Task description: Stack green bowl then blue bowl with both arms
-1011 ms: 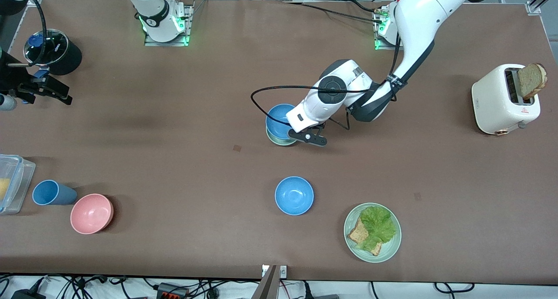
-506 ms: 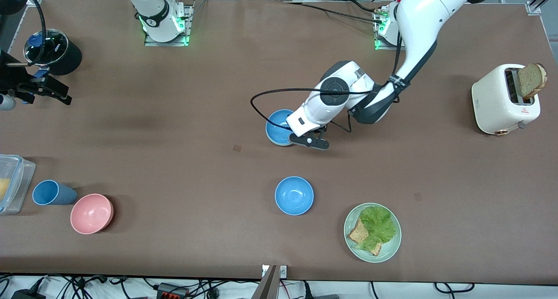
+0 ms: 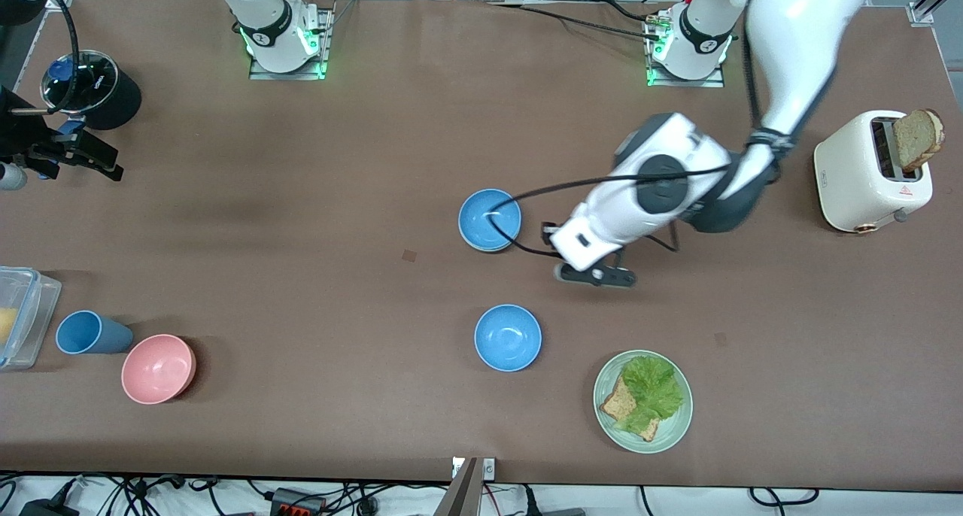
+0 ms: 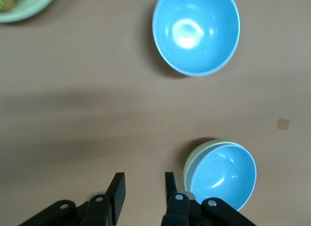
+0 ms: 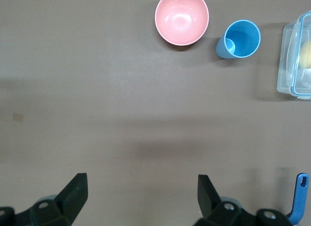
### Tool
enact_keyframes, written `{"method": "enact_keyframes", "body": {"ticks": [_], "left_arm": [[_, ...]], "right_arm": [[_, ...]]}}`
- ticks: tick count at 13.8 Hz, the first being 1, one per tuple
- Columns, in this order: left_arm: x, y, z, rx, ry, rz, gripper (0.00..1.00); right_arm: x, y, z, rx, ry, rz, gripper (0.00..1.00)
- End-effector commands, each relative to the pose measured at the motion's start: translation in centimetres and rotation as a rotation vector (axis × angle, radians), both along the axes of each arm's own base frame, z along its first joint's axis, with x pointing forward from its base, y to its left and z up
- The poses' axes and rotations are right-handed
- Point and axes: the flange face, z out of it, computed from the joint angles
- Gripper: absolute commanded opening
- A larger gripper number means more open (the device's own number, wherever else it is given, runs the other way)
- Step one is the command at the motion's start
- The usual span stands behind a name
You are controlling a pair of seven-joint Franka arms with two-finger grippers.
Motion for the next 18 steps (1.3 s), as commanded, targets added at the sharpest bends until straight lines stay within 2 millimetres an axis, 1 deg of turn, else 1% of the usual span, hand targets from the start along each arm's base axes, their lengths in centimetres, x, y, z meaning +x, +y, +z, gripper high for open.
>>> {"method": "enact_keyframes", "body": {"ticks": [1, 2, 4, 5, 7, 9, 10, 11, 12, 13, 14, 16, 17, 18], "left_arm": [[1.0, 3.8, 2.1, -0.021, 0.004, -0.031, 0.41], [1.5, 5.2, 3.0, -0.022, 0.007, -0.047, 0.42], [2.2, 6.4, 4.4, -0.020, 0.003, -0.126, 0.42], [2.8, 7.3, 4.9, -0.020, -0.010, -0.146, 0.44], [3.7, 10.7, 4.9, -0.025, -0.014, -0.193, 0.46], [3.9, 13.0, 5.0, -0.027, 0.005, -0.244, 0.47], [4.0, 14.1, 6.0, -0.019, 0.001, -0.254, 0.49], [4.0, 15.1, 8.0, -0.001, -0.021, -0.275, 0.53], [3.7, 16.0, 9.3, 0.028, -0.034, -0.301, 0.57], [3.3, 17.3, 10.5, 0.070, -0.051, -0.301, 0.69], [2.4, 17.6, 11.4, 0.078, -0.046, -0.288, 1.00], [0.9, 19.2, 12.9, 0.110, -0.044, -0.240, 1.00], [0.0, 20.4, 13.5, 0.156, -0.046, -0.213, 1.00], [-1.0, 20.2, 14.0, 0.195, -0.049, -0.208, 1.00]], "right_arm": [[-0.1, 0.1, 0.5, -0.015, -0.003, 0.006, 1.00], [-0.2, 0.2, 0.5, -0.014, 0.000, 0.008, 1.00], [-0.2, 0.1, 0.6, -0.015, -0.002, 0.006, 1.00], [-0.1, 0.1, 0.7, -0.013, -0.008, 0.005, 1.00], [-0.1, -0.1, 1.1, -0.015, -0.018, 0.003, 1.00], [-0.1, -0.1, 1.1, -0.015, -0.008, 0.005, 1.00], [-0.1, 0.2, 1.0, -0.015, -0.005, 0.008, 1.00], [-0.1, 0.2, 1.0, -0.015, -0.005, 0.006, 1.00], [-0.1, 0.1, 1.0, -0.015, -0.005, 0.005, 1.00], [-0.1, 0.1, 1.0, -0.015, -0.005, 0.000, 1.00], [-0.1, 0.1, 1.0, -0.015, -0.005, -0.002, 1.00], [-0.1, 0.1, 1.0, -0.015, -0.005, -0.002, 1.00], [-0.1, 0.2, 1.0, -0.015, -0.005, -0.002, 1.00], [-0.1, 0.1, 1.0, -0.015, -0.006, -0.005, 1.00]]}}
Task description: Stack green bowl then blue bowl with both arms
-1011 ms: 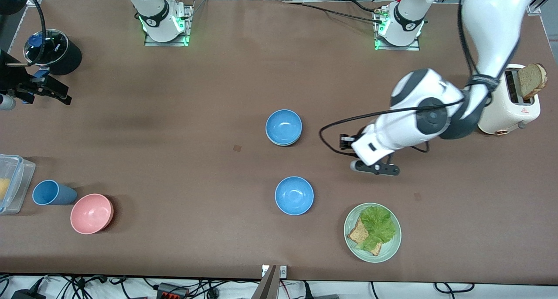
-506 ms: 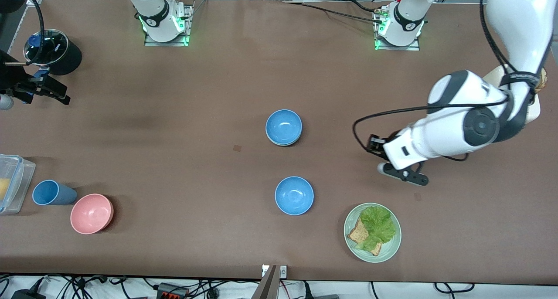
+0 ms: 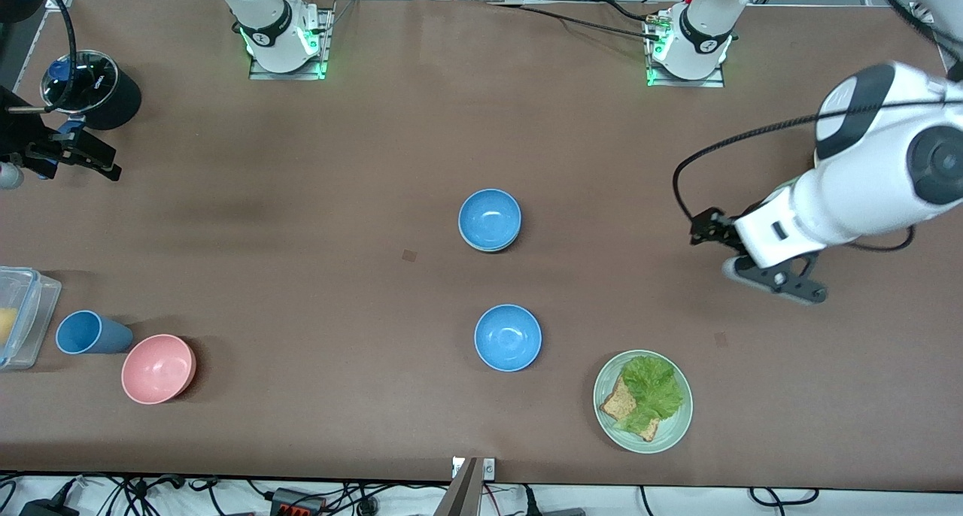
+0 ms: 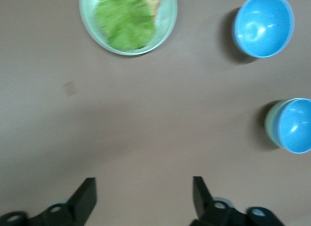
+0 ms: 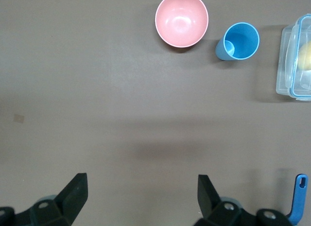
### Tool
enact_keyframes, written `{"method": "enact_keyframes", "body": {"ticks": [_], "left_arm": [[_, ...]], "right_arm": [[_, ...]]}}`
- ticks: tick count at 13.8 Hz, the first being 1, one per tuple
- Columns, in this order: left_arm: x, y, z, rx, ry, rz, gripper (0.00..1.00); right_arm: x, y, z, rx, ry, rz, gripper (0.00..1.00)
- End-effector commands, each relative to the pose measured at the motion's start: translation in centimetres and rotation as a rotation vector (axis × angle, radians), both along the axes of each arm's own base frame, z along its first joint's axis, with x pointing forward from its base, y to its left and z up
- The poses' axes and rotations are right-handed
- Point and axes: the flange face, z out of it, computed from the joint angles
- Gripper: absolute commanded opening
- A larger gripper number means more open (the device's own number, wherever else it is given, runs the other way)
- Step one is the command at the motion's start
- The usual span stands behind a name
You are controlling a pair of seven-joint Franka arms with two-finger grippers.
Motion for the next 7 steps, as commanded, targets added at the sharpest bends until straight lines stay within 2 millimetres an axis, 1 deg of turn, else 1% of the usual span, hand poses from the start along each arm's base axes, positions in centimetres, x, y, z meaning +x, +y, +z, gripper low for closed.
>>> {"method": "enact_keyframes", "body": {"ticks": [1, 2, 3, 4, 5, 7], "left_arm": [[-3.2, 1.8, 2.1, 0.090, -0.022, 0.045, 1.00], [-3.9, 2.9, 3.2, 0.099, -0.031, 0.081, 1.00], [-5.2, 3.6, 3.9, 0.118, -0.036, 0.103, 1.00], [-6.0, 4.3, 4.6, 0.128, -0.047, 0.119, 1.00], [-6.9, 4.6, 5.2, 0.120, -0.050, 0.134, 1.00], [-8.9, 6.2, 5.1, 0.092, -0.026, 0.195, 1.00]], "right_arm": [[-0.2, 0.1, 0.7, -0.013, 0.000, -0.006, 1.00], [-0.2, 0.1, 0.7, -0.013, 0.000, -0.006, 1.00], [-0.1, 0.1, 0.6, -0.012, 0.001, -0.007, 1.00], [-0.1, 0.1, 0.6, -0.012, 0.003, -0.007, 1.00], [-0.1, 0.1, 0.6, -0.012, 0.003, -0.009, 1.00], [-0.1, 0.1, 0.6, -0.011, 0.001, -0.011, 1.00]]}}
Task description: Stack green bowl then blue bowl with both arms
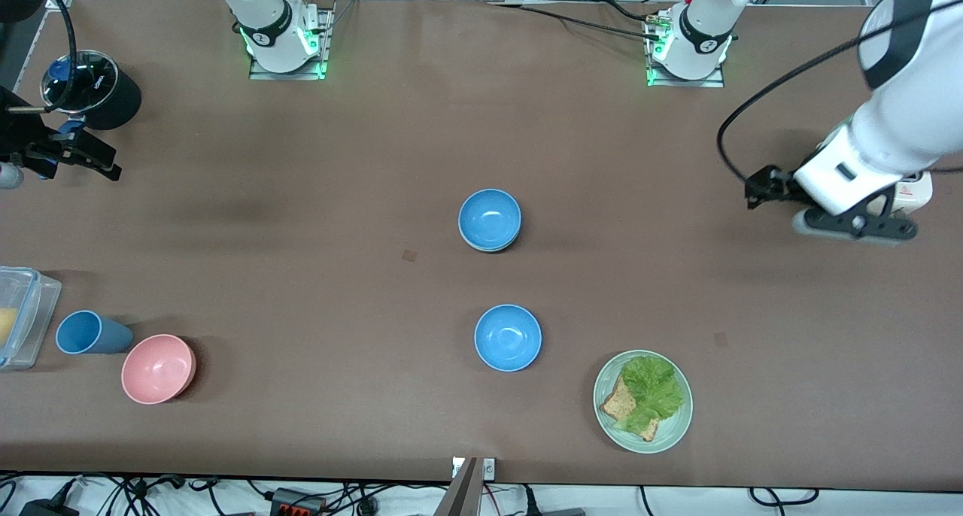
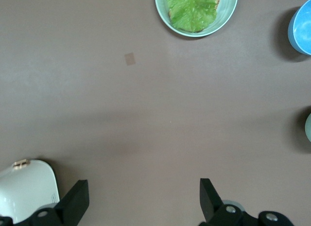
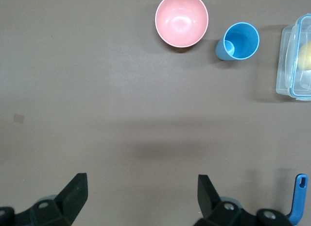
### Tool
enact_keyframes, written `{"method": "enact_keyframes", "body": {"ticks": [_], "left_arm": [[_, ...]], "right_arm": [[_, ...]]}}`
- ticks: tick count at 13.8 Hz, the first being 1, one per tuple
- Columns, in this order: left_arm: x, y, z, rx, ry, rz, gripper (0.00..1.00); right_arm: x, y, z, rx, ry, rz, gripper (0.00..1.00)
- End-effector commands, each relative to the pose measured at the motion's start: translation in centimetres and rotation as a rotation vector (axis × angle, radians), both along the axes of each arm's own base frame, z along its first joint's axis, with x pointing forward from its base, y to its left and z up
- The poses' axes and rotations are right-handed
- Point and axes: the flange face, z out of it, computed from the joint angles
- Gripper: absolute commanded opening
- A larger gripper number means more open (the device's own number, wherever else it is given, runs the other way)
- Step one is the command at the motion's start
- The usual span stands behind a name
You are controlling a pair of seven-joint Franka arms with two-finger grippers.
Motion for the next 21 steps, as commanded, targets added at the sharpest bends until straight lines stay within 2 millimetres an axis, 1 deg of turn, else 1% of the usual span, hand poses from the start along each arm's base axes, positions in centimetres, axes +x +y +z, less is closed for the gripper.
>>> {"method": "enact_keyframes", "body": {"ticks": [1, 3, 6, 8, 10, 12, 15, 17, 21], "left_arm": [[-3.7, 2.2, -0.5, -0.040, 0.017, 0.062, 1.00], [-4.1, 3.3, -0.7, -0.057, 0.033, 0.090, 1.00], [-4.4, 2.8, 0.0, -0.051, 0.033, 0.117, 1.00], [-4.6, 1.9, 0.1, -0.049, 0.044, 0.115, 1.00], [-4.8, 1.1, 0.4, -0.044, 0.045, 0.173, 1.00], [-4.8, 0.9, 0.3, -0.038, 0.047, 0.242, 1.00], [-4.4, 0.6, 0.2, -0.037, 0.067, 0.241, 1.00], [-3.6, 0.9, 0.0, -0.041, 0.074, 0.233, 1.00], [-3.7, 0.5, 0.1, -0.041, 0.071, 0.225, 1.00]], "right_arm": [[-0.1, 0.1, 0.7, -0.011, -0.001, -0.009, 1.00], [-0.1, 0.1, 0.7, -0.011, -0.004, -0.009, 1.00], [-0.1, 0.1, 0.6, -0.011, 0.001, -0.009, 1.00], [-0.1, 0.0, 0.6, -0.011, 0.001, -0.010, 1.00], [-0.1, 0.1, 0.6, -0.011, 0.002, -0.010, 1.00], [-0.1, 0.1, 0.7, -0.011, -0.001, -0.010, 1.00], [-0.1, 0.1, 0.6, -0.011, 0.001, -0.010, 1.00], [-0.1, 0.0, 0.6, -0.011, 0.002, -0.013, 1.00], [-0.1, 0.1, 0.6, -0.006, 0.001, -0.014, 1.00]]}}
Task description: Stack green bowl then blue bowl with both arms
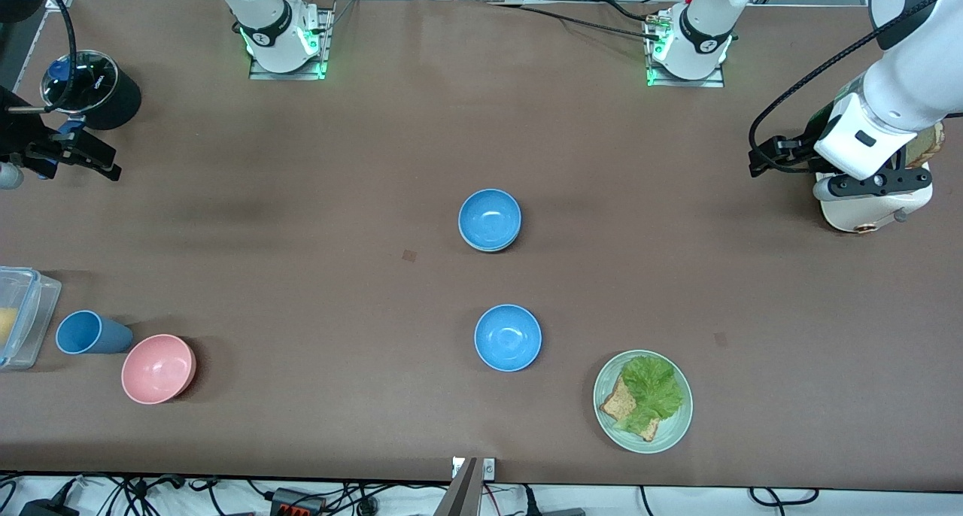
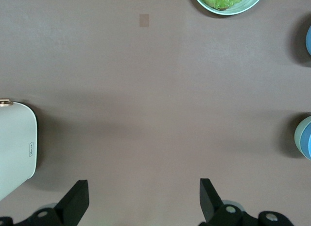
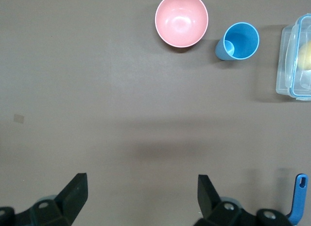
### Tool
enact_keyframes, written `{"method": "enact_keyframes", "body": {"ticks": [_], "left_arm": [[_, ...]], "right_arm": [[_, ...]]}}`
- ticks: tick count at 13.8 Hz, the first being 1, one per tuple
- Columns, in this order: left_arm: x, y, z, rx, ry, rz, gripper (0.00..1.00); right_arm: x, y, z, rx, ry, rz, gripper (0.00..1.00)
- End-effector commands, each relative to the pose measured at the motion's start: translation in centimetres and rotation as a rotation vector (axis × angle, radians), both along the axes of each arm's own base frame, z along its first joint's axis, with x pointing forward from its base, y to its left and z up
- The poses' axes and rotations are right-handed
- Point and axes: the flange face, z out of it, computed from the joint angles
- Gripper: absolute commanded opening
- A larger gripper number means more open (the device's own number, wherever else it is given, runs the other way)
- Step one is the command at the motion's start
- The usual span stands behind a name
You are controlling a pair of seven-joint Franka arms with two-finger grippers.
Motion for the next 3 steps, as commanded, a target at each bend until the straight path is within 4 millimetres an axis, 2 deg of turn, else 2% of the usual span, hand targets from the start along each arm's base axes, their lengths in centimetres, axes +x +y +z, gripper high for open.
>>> {"method": "enact_keyframes", "body": {"ticks": [1, 3], "left_arm": [[0.30, -0.44, 0.67, -0.024, 0.008, 0.001, 1.00], [0.28, -0.45, 0.66, -0.025, 0.010, 0.001, 1.00]], "right_arm": [[-0.11, 0.05, 0.55, -0.006, 0.002, -0.013, 1.00], [-0.11, 0.05, 0.55, -0.006, 0.002, -0.013, 1.00]]}}
